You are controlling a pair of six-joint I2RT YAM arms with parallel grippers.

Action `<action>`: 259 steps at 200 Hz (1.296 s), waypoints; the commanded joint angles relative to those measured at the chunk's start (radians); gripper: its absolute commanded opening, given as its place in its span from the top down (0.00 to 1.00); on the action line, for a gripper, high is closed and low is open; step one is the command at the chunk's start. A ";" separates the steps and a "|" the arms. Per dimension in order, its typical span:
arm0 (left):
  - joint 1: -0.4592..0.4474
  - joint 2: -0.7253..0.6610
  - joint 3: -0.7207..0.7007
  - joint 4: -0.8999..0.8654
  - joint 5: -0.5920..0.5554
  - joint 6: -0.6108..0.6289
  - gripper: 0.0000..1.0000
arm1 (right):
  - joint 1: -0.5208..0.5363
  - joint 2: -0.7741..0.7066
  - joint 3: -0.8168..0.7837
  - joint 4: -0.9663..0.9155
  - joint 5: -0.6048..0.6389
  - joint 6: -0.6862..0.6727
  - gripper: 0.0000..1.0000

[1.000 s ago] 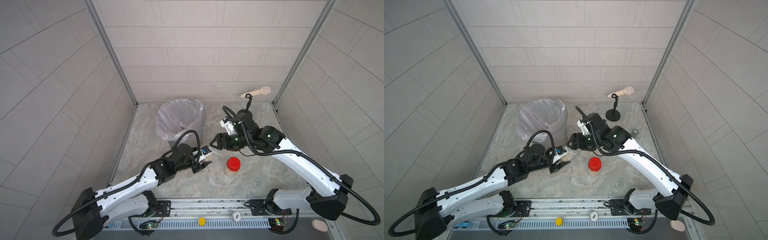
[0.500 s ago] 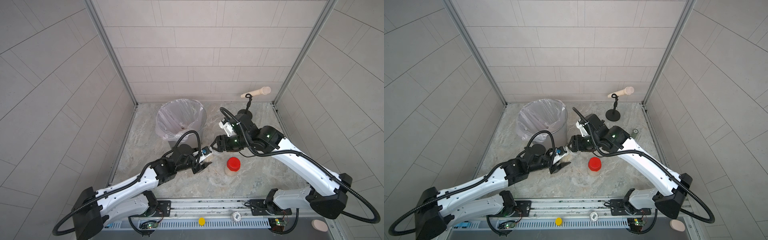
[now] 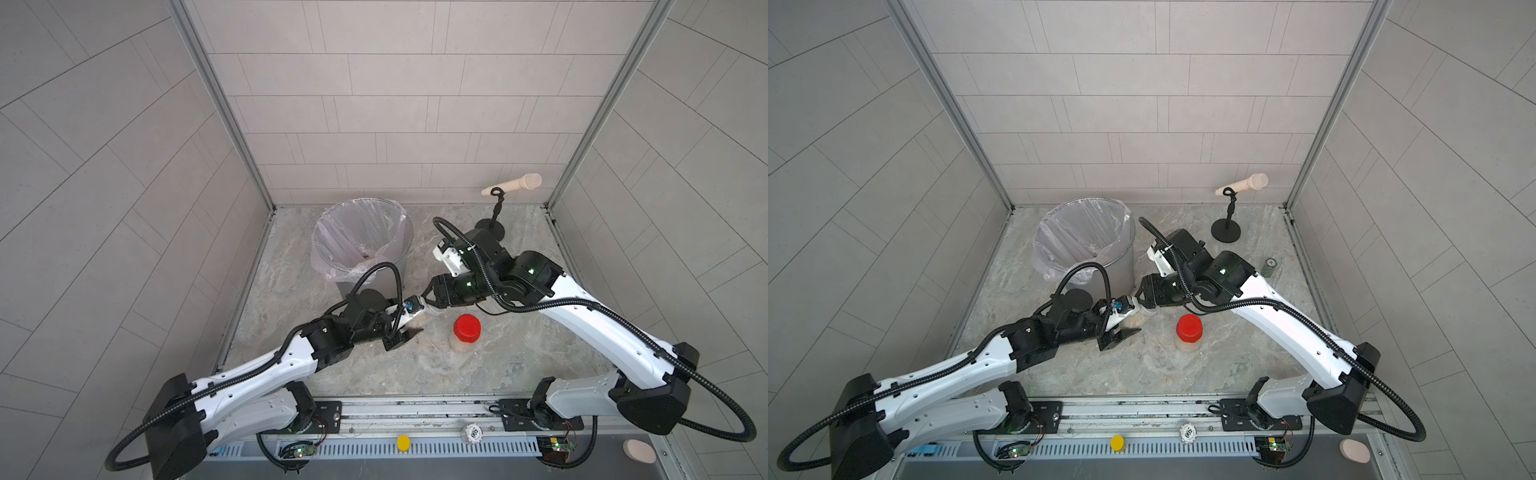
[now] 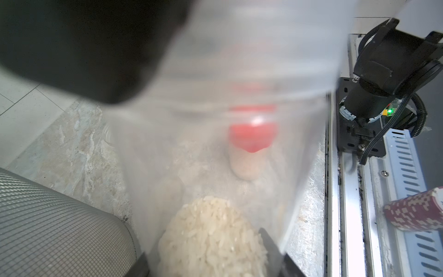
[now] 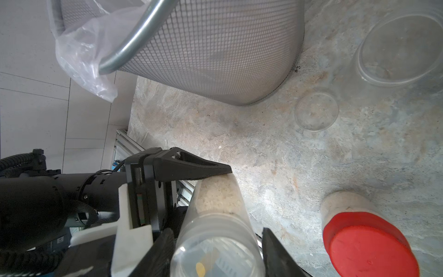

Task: Empty moldy rice from jars
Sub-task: Unscrew the lid from the jar.

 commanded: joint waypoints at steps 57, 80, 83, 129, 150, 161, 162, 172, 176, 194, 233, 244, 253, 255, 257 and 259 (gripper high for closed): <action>0.009 -0.036 0.011 0.105 0.055 -0.020 0.59 | 0.021 -0.016 -0.049 -0.121 -0.125 -0.292 0.52; 0.010 -0.032 0.010 0.107 0.063 -0.025 0.59 | 0.019 0.005 -0.028 -0.171 -0.151 -0.410 0.53; 0.010 -0.033 0.010 0.108 0.062 -0.025 0.59 | 0.019 0.007 -0.025 -0.178 -0.145 -0.421 0.53; 0.018 -0.032 0.009 0.104 0.070 -0.025 0.61 | 0.019 0.010 0.023 -0.221 -0.133 -0.626 0.57; 0.026 -0.029 0.009 0.100 0.090 -0.025 0.64 | 0.017 0.007 0.007 -0.209 -0.140 -0.723 0.57; 0.029 -0.025 0.008 0.101 0.096 -0.028 0.66 | 0.015 0.012 0.001 -0.205 -0.152 -0.769 0.57; 0.030 -0.026 0.007 0.102 0.097 -0.027 0.67 | 0.015 0.013 0.000 -0.205 -0.155 -0.775 0.57; 0.029 -0.023 0.005 0.105 0.106 -0.031 0.69 | 0.016 0.017 -0.001 -0.207 -0.174 -0.831 0.57; 0.030 -0.022 0.003 0.107 0.108 -0.032 0.70 | 0.015 0.019 -0.002 -0.208 -0.176 -0.854 0.57; 0.030 -0.021 -0.003 0.120 0.115 -0.040 0.70 | 0.010 0.014 -0.003 -0.209 -0.170 -0.944 0.56; 0.030 -0.029 -0.007 0.127 0.114 -0.046 0.70 | -0.022 0.001 -0.013 -0.201 -0.212 -1.128 0.54; 0.030 -0.031 -0.007 0.128 0.113 -0.046 0.70 | -0.023 -0.012 -0.021 -0.204 -0.226 -1.196 0.53; 0.030 -0.031 -0.007 0.128 0.114 -0.047 0.70 | -0.026 -0.022 -0.029 -0.192 -0.221 -1.221 0.51; 0.030 -0.030 -0.006 0.128 0.115 -0.048 0.70 | -0.028 -0.024 -0.032 -0.190 -0.222 -1.225 0.51; 0.030 -0.030 -0.007 0.128 0.117 -0.048 0.70 | -0.029 -0.026 -0.033 -0.188 -0.222 -1.228 0.51; 0.030 -0.029 -0.005 0.128 0.118 -0.048 0.71 | -0.031 -0.027 -0.033 -0.186 -0.222 -1.232 0.51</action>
